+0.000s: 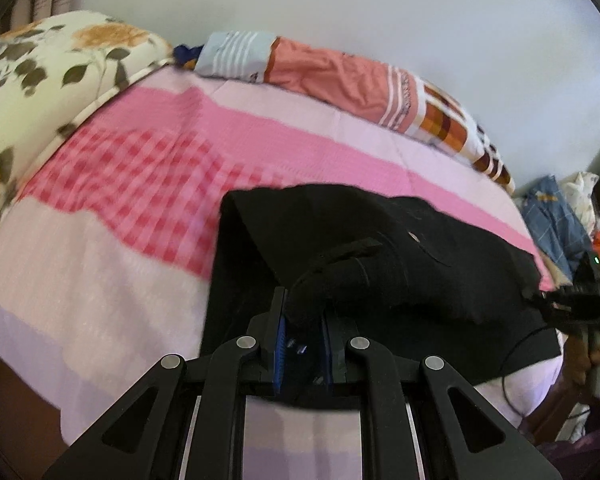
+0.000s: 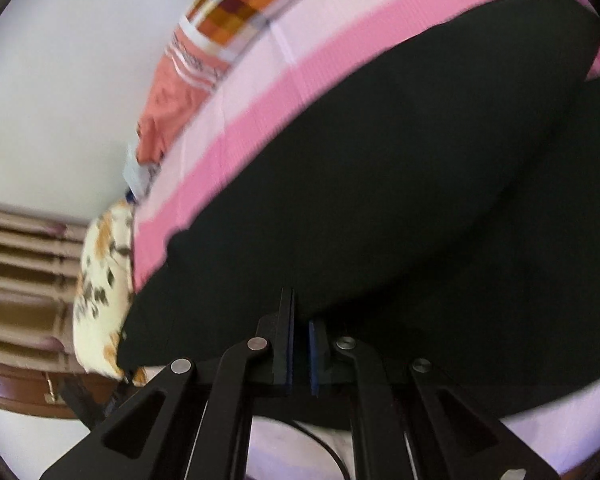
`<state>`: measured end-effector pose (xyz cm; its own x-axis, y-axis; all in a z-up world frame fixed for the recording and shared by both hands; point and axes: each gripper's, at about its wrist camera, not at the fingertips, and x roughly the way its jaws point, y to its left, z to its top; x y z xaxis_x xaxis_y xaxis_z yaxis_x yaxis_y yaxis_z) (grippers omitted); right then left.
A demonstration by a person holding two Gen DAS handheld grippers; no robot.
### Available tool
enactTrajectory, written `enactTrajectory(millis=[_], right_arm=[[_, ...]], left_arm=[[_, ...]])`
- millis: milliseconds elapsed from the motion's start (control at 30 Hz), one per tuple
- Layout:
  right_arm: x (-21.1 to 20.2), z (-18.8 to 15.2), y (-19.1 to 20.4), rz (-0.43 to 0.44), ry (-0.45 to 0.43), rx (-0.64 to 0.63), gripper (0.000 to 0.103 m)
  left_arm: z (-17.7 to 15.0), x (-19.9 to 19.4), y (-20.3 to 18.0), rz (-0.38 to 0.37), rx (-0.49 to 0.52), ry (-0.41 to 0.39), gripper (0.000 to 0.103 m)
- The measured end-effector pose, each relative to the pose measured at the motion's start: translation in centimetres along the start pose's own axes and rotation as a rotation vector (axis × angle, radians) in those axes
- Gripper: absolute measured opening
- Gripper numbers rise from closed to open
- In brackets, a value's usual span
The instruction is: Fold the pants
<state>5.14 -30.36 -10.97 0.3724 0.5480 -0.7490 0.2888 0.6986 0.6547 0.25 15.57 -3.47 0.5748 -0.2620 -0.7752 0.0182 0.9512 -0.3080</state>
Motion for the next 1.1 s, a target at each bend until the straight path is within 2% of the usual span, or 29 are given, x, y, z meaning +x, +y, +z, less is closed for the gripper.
enactTrajectory(millis=[67, 200, 300, 467, 567, 600, 667, 700, 733, 800, 900, 967, 1000, 1067, 1100], right_arm=[[0.9, -1.9, -1.4, -0.013, 0.038, 0.025, 0.006], [2.4, -3.5, -3.5, -0.007, 0.086, 0.085, 0.004], [2.6, -3.8, -3.2, -0.006, 0.090, 0.071, 0.003], [2.4, -4.1, -3.4, 0.017, 0.093, 0.068, 0.003], [1.0, -4.2, -5.0, 0.121, 0.053, 0.132, 0.007], [-0.3, -3.9, -6.1, 0.130, 0.006, 0.154, 0.007], [-2.6, -3.5, -7.6, 0.121, -0.075, 0.170, 0.008], [-4.5, -3.0, -9.2, 0.108, -0.133, 0.182, 0.008], [-6.0, -2.7, -10.5, 0.088, -0.180, 0.200, 0.008], [-9.0, -1.9, -13.5, 0.087, -0.272, 0.259, 0.009], [-12.4, -0.3, -17.2, 0.048, -0.372, 0.303, 0.009], [-13.5, 1.0, -19.1, 0.056, -0.399, 0.314, 0.009], [-13.7, 1.7, -20.0, 0.043, -0.401, 0.330, 0.010], [-13.3, 2.8, -21.3, 0.099, -0.392, 0.360, 0.010], [-13.1, 3.2, -21.2, 0.100, -0.395, 0.365, 0.010]], left_arm=[[-1.1, 0.0, 0.7, 0.017, -0.015, 0.018, 0.015], [-3.0, 0.5, 1.7, 0.052, -0.016, 0.049, 0.014], [-4.1, 1.0, 2.4, 0.077, -0.023, 0.063, 0.014], [-4.8, 0.5, 3.3, 0.176, -0.022, 0.065, 0.016], [-4.6, -0.9, 3.9, 0.268, -0.031, 0.034, 0.019], [-4.3, -1.3, 4.0, 0.289, -0.030, 0.021, 0.021], [-4.0, -3.1, 3.7, 0.347, -0.017, -0.032, 0.032], [-3.8, -3.6, 3.6, 0.364, -0.012, -0.049, 0.044], [-3.6, -4.5, 3.1, 0.379, -0.005, -0.082, 0.051], [-2.7, -5.6, 1.7, 0.335, 0.020, -0.130, 0.053], [-1.5, -5.6, -1.0, 0.263, 0.067, -0.144, 0.062], [-0.7, -4.4, -3.4, 0.163, 0.098, -0.132, 0.064], [-0.5, -3.7, -4.5, 0.135, 0.109, -0.124, 0.065], [-0.2, -1.7, -6.8, 0.077, 0.135, -0.085, 0.065], [-0.1, -1.0, -7.6, 0.059, 0.141, -0.073, 0.065]])
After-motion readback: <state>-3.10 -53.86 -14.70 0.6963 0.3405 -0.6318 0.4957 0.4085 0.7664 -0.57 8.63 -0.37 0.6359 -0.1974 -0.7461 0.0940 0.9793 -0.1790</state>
